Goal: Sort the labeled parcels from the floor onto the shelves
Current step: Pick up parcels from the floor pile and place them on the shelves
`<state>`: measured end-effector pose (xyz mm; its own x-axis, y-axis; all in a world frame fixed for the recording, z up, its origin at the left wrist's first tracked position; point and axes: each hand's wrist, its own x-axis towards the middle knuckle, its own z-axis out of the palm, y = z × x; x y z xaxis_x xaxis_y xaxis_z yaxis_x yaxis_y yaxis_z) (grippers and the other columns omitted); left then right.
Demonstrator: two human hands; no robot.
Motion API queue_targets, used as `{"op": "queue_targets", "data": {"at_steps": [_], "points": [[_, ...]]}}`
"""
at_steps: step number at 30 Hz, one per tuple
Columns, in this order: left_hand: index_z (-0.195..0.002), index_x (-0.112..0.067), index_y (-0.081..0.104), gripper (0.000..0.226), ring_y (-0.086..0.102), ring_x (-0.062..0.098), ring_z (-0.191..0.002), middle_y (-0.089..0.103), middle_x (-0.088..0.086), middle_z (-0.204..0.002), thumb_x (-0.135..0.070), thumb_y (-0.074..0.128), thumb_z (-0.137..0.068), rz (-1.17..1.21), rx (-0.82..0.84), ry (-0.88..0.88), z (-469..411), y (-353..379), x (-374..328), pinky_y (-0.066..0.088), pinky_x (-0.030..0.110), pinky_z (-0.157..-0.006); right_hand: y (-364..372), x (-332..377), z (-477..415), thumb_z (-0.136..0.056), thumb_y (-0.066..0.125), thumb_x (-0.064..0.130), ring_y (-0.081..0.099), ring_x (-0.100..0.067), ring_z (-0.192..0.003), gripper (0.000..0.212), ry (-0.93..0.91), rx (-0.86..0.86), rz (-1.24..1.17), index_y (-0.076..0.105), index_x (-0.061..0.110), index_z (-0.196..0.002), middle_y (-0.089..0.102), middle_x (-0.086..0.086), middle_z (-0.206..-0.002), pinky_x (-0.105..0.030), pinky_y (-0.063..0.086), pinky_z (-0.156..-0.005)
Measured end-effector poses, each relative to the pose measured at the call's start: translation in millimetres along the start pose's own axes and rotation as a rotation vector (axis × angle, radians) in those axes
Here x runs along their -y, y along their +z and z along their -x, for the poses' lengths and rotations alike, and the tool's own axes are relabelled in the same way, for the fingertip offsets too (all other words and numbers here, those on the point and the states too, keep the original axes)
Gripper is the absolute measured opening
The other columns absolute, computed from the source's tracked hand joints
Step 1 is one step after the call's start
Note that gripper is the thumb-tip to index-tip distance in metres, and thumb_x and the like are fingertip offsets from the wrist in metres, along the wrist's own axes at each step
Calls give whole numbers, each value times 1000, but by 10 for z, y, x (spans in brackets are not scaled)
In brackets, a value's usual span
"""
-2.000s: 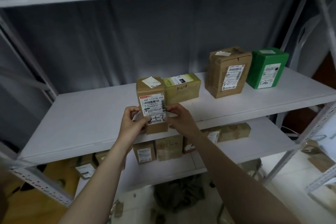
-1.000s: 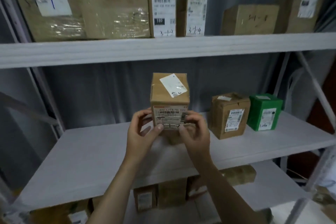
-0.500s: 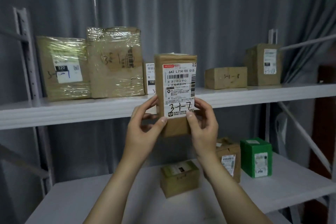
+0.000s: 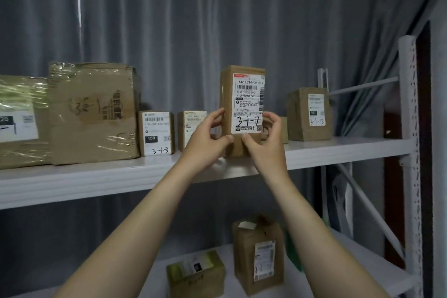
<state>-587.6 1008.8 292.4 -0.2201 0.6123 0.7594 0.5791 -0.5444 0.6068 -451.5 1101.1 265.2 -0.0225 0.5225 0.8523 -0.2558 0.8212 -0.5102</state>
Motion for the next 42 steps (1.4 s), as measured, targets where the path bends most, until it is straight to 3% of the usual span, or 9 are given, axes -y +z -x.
{"op": "queue_targets", "data": {"at_steps": [4, 8, 12, 15, 19, 28, 33, 36, 42], "points": [[-155, -34, 38, 78, 67, -1, -95, 57, -7, -140, -13, 70, -87, -69, 6, -97, -269, 232, 159, 60, 34, -69, -140, -237, -224, -86, 78, 10, 57, 2, -119, 70, -2, 117, 209, 37, 44, -133, 54, 16, -136, -8, 46, -90], [-155, -32, 36, 81, 66, 22, -112, 61, -2, -138, -11, 69, -84, -146, -5, -163, -483, 306, 264, 60, 41, -85, -101, -370, -418, -84, 75, 6, 55, -9, -117, 57, -32, 206, 433, 50, 39, -122, 47, 7, -131, -20, 45, -98], [-156, -29, 34, 83, 59, 5, -101, 57, -7, -134, -12, 73, -85, -208, 22, -189, -594, 310, 326, 51, 20, -76, -75, -441, -506, -86, 71, 14, 51, -19, -116, 25, 18, 290, 578, 63, 30, -105, 39, 3, -126, -23, 39, -93], [-155, -30, 35, 85, 56, -7, -91, 58, -12, -125, -28, 82, -84, -204, 21, -203, -618, 269, 369, 46, 14, -69, -55, -448, -460, -91, 66, 33, 37, -19, -110, 8, -181, 265, 766, 69, 34, -98, 37, 7, -111, -34, 39, -92], [-152, -33, 38, 79, 70, 9, -93, 65, -15, -100, -40, 81, -85, -186, 41, -241, -644, 216, 371, 60, 38, -84, 51, -337, -494, -92, 60, 30, 50, -20, -99, 16, -199, 420, 736, 74, 31, -101, 44, 7, -102, -35, 44, -77], [-153, -26, 40, 69, 70, 19, -106, 70, -4, -111, -9, 65, -91, -216, 99, -281, -720, 176, 279, 55, 42, -102, 145, -391, -705, -90, 61, 25, 61, -22, -97, 16, -80, 523, 769, 75, 31, -84, 60, 1, -106, -34, 48, -84], [-150, -29, 41, 65, 65, 18, -83, 70, 1, -110, -8, 60, -91, -215, 113, -292, -674, 87, 231, 51, 26, -60, 295, -389, -815, -86, 63, 18, 66, -18, -85, 19, 52, 625, 788, 81, 23, -85, 67, 10, -74, -27, 47, -71], [-148, -30, 43, 63, 65, 10, -79, 71, -6, -103, -9, 61, -92, -217, 116, -267, -623, 37, 200, 46, 19, -59, 399, -385, -879, -86, 65, 18, 67, -17, -78, 16, 158, 696, 784, 75, 25, -75, 67, 8, -69, -24, 43, -60], [-141, -35, 47, 54, 66, 10, -98, 67, -8, -115, -15, 64, -94, -229, 135, -240, -450, -115, 98, 45, 22, -65, 620, -423, -975, -88, 62, 20, 68, -25, -77, 17, 266, 729, 777, 70, 14, -74, 71, -6, -77, -32, 52, -71]]}}
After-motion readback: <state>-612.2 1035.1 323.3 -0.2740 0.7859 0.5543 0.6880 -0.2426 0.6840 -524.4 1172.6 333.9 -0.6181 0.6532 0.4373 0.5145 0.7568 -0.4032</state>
